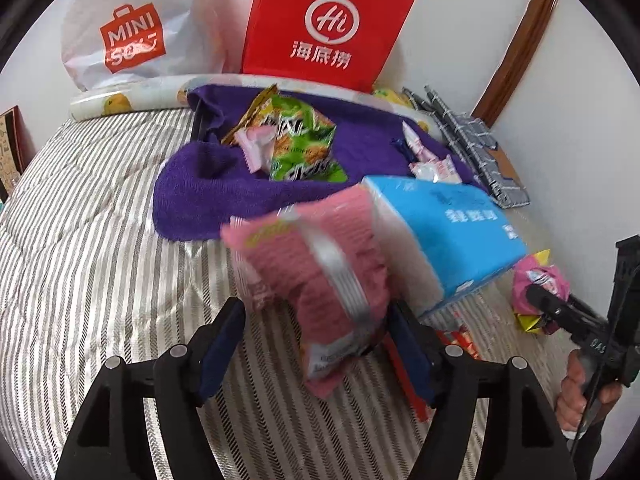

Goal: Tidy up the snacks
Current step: 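Raise both bags and carry them toward the purple towel, then carry the pink-yellow bag and clipped pink bag over the purple towel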

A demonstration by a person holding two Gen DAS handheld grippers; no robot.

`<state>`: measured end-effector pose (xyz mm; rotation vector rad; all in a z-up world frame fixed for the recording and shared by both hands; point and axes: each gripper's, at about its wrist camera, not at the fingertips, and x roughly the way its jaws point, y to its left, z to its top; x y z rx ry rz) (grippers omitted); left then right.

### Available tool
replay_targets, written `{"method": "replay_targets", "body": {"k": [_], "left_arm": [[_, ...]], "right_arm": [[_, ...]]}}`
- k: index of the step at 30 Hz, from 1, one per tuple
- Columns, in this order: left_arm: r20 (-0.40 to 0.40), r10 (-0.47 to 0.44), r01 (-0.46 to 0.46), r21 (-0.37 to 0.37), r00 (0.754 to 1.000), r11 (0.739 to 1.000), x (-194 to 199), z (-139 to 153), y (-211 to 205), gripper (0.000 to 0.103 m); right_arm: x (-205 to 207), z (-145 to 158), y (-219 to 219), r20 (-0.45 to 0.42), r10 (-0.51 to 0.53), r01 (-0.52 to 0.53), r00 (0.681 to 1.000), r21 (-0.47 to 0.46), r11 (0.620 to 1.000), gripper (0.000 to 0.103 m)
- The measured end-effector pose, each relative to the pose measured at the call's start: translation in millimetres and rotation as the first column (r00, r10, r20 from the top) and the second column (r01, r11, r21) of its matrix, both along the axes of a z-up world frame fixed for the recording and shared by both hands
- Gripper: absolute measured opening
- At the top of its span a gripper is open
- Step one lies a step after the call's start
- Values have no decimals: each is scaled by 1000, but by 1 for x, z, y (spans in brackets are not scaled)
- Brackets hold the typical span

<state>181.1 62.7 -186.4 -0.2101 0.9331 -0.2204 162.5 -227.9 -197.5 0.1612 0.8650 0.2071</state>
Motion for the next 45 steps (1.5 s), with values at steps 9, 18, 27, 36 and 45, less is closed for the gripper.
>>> {"method": "replay_targets", "body": {"k": [9, 18, 27, 36, 45], "left_arm": [[27, 6, -5, -33, 1000, 999, 5, 3, -2, 70], [30, -32, 34, -63, 999, 997, 2, -2, -7, 41], [54, -21, 24, -53, 998, 998, -4, 3, -1, 37], [68, -43, 48, -72, 997, 996, -24, 17, 3, 37], [101, -82, 92, -90, 991, 992, -37, 43, -12, 37]], "right_arm": [[-2, -1, 13, 13, 42, -41, 999, -70, 997, 75], [1, -3, 3, -1, 37, -37, 999, 2, 999, 74], [-3, 2, 2, 24, 51, -51, 998, 5, 999, 72], [-17, 9, -8, 6, 19, -19, 1000, 43, 999, 72], [-23, 48, -1, 86, 21, -24, 996, 34, 999, 72]]}}
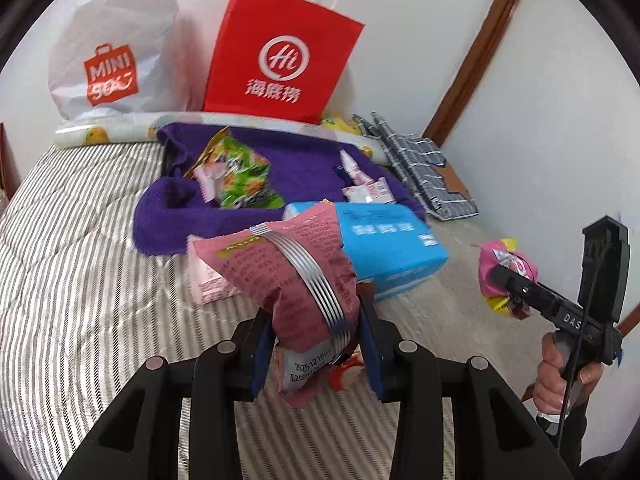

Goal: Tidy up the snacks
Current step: 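Carry the pink-yellow bag and clipped pink bag over the purple towel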

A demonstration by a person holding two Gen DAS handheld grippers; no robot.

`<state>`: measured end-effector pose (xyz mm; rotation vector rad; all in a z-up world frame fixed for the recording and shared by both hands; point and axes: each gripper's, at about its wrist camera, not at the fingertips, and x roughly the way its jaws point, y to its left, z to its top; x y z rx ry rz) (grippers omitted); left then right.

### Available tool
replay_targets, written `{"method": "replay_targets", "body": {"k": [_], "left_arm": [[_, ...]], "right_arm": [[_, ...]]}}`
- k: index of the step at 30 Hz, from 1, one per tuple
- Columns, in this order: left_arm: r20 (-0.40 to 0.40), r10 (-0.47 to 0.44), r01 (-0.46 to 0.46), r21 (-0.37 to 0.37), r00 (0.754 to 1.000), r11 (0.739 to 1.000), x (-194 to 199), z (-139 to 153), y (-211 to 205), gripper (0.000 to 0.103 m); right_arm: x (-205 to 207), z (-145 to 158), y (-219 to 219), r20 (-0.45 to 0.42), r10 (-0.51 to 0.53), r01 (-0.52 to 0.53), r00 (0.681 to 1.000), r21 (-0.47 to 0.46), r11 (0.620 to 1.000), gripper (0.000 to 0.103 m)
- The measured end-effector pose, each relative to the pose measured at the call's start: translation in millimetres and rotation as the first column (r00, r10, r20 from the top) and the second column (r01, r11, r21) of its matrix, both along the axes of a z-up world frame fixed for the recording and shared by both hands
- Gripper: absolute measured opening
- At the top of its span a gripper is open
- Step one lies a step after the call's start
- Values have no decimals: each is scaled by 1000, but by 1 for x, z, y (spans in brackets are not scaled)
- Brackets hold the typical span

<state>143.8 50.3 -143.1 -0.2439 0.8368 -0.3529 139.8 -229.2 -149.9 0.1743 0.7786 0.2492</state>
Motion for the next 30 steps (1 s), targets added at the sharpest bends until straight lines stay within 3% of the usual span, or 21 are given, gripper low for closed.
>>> {"method": "replay_targets", "body": {"k": [12, 20, 30], "left_arm": [[41, 10, -10, 5, 999, 1000, 30, 42, -18, 37], [87, 43, -43, -4, 995, 999, 75, 73, -13, 37], [100, 51, -51, -2, 994, 999, 141, 97, -12, 37]], "right_arm": [[30, 57, 15, 94, 20, -21, 995, 17, 1000, 72], [75, 91, 29, 137, 38, -40, 990, 17, 999, 72], [147, 110, 46, 137, 78, -85, 988, 46, 995, 72]]}}
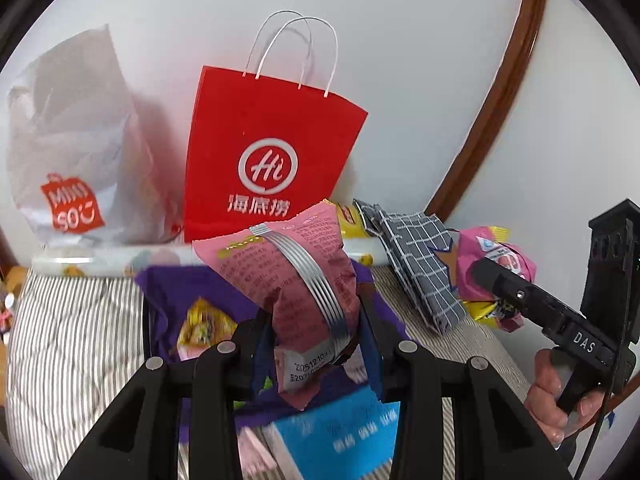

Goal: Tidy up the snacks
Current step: 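Carry the pink-yellow bag and clipped pink bag over the purple towel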

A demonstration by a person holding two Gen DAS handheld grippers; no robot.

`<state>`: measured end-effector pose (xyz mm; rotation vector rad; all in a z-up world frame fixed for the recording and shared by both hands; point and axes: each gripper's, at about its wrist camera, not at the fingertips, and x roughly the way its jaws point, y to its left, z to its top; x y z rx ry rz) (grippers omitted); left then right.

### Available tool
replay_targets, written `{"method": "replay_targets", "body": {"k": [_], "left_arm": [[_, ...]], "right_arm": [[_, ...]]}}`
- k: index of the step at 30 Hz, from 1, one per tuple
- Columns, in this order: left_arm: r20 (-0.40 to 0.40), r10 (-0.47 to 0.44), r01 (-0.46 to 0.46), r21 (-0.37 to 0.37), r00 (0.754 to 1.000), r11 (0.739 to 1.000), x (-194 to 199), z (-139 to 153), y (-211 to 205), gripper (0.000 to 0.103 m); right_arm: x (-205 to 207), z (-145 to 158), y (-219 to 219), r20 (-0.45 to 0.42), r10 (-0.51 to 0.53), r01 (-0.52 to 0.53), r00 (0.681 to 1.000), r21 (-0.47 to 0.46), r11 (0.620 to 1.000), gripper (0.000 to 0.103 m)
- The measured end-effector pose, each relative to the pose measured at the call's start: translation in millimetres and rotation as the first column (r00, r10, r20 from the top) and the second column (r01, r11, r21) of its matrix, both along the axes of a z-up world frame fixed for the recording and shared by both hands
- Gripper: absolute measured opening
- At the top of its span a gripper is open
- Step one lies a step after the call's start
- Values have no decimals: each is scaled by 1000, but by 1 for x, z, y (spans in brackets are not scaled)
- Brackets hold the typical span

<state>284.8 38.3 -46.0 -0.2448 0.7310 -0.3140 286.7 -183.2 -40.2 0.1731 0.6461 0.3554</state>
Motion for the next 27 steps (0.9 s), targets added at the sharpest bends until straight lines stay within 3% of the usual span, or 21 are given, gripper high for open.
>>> {"method": "replay_targets", "body": {"k": [11, 18, 22, 27], "left_arm": [[17, 10, -11, 24, 1000, 1000, 71, 9, 11, 37], [3, -23, 23, 58, 1000, 998, 84, -17, 16, 37], [-50, -22, 25, 70, 999, 997, 94, -36, 17, 37], [-108, -25, 33, 69, 994, 997, 100, -58, 19, 37]], "right_arm": [[85, 8, 25, 25, 66, -66, 998, -20, 998, 72], [112, -19, 27, -9, 97, -97, 995, -50, 994, 72], [125, -38, 20, -65, 99, -102, 993, -46, 994, 72], [132, -60, 24, -90, 128, -137, 988, -108, 985, 72]]}}
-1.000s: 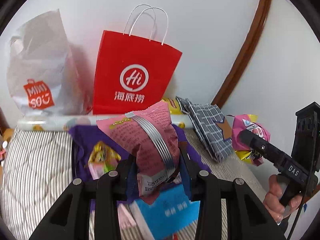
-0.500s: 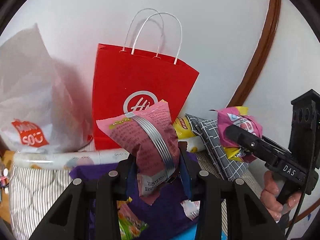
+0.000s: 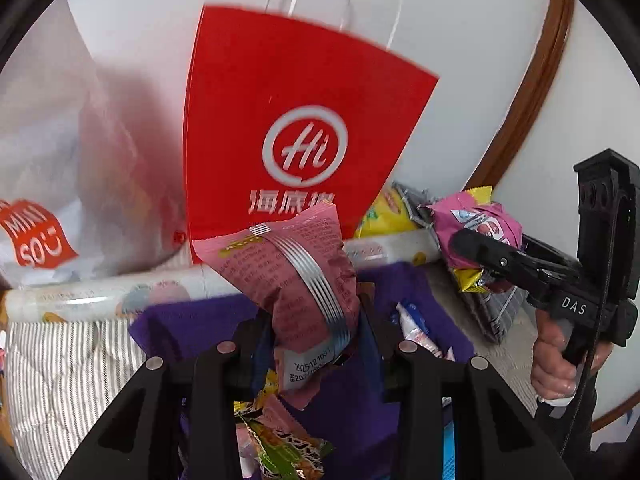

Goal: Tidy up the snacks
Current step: 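Carry the pink-yellow bag and clipped pink bag over the purple towel, then lower both bags onto the purple towel and open both tools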

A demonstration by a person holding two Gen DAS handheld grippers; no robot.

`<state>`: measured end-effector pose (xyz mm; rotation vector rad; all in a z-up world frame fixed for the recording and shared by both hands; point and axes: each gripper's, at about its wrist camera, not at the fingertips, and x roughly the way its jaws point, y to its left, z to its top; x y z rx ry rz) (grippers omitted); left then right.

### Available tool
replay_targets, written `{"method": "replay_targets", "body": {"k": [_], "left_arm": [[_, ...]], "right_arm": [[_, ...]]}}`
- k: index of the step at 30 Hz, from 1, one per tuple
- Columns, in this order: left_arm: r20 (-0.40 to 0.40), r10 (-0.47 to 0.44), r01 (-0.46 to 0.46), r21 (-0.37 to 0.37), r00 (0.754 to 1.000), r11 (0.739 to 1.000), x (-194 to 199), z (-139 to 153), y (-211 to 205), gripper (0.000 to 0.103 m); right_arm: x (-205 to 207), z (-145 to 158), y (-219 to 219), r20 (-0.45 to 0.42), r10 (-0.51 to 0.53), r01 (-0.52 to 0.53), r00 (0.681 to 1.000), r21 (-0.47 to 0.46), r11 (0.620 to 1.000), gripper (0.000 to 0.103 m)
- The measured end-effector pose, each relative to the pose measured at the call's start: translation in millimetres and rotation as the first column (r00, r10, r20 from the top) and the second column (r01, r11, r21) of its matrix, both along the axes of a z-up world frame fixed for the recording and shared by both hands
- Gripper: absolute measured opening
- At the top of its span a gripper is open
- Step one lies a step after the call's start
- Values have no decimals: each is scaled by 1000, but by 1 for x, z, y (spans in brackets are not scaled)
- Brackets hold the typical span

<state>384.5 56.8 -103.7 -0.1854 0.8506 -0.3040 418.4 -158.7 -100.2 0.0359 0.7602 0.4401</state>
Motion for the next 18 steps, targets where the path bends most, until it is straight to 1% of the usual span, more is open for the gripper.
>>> {"method": "replay_targets", "body": {"k": [3, 7, 10, 12, 15, 18], "left_arm": [[-26, 12, -13, -12, 1000, 1000, 7, -7, 3, 37], [-49, 24, -23, 14, 999, 1000, 11, -14, 1, 37], [-65, 21, -21, 3, 998, 1000, 13, -17, 2, 37], [-69, 27, -26, 14, 997, 1000, 13, -19, 3, 37], [-80, 31, -30, 21, 996, 999, 16, -23, 4, 37], [-98, 37, -35, 30, 994, 999, 18, -26, 4, 37]], "right_arm": [[6, -10, 2, -32, 17, -17, 999, 1, 1000, 72], [10, -21, 4, -56, 27, -29, 998, -33, 999, 72], [11, -24, 4, -64, 33, -35, 997, -38, 999, 72], [11, -26, 6, -76, 47, -51, 996, -49, 998, 72], [10, -28, 9, -73, 60, -66, 996, -79, 995, 72], [10, -30, 11, -78, 71, -77, 994, -86, 993, 72]]}}
